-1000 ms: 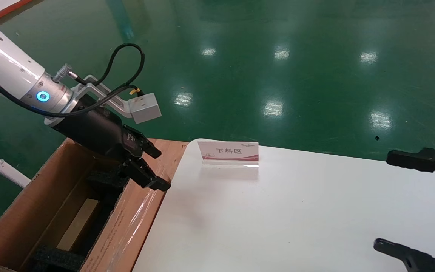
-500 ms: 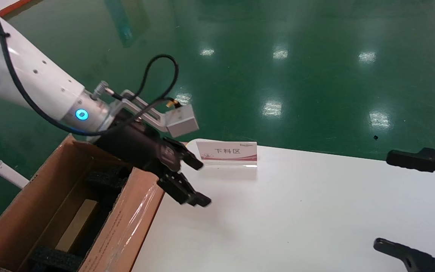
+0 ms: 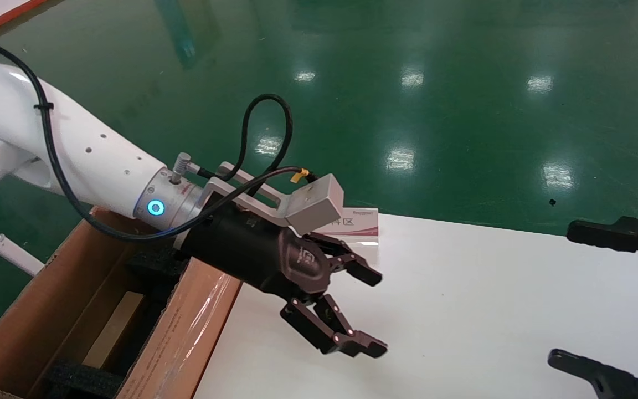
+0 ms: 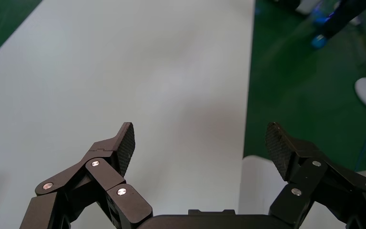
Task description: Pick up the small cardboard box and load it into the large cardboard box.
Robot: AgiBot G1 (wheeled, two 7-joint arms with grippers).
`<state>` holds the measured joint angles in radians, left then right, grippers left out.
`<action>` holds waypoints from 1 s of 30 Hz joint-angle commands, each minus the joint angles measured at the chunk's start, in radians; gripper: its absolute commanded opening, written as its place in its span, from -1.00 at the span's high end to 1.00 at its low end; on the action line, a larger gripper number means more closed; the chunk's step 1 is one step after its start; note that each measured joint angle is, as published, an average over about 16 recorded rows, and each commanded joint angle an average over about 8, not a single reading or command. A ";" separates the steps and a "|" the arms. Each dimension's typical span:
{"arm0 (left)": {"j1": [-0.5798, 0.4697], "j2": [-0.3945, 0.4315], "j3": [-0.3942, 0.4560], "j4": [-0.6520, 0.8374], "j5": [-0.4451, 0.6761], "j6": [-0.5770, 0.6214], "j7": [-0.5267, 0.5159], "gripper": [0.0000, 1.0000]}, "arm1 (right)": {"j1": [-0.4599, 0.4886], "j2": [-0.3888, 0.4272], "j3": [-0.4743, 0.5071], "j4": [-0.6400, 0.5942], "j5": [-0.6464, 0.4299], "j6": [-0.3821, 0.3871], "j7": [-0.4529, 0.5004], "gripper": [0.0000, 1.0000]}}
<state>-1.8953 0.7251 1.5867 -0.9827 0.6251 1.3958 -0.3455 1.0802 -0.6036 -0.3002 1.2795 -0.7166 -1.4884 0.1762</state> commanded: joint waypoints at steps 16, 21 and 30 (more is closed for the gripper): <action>0.383 -0.053 -0.610 -0.141 0.049 0.047 0.074 -1.00 | 0.000 0.000 -0.001 0.000 0.001 0.000 0.000 -1.00; 0.496 -0.069 -0.790 -0.182 0.064 0.060 0.095 -1.00 | 0.000 0.000 -0.001 0.000 0.001 0.000 -0.001 -1.00; 0.699 -0.097 -1.113 -0.257 0.090 0.085 0.134 -1.00 | 0.000 0.001 -0.002 0.000 0.001 0.001 -0.001 -1.00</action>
<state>-1.2033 0.6291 0.4848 -1.2369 0.7140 1.4800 -0.2124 1.0806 -0.6030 -0.3018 1.2794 -0.7155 -1.4878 0.1754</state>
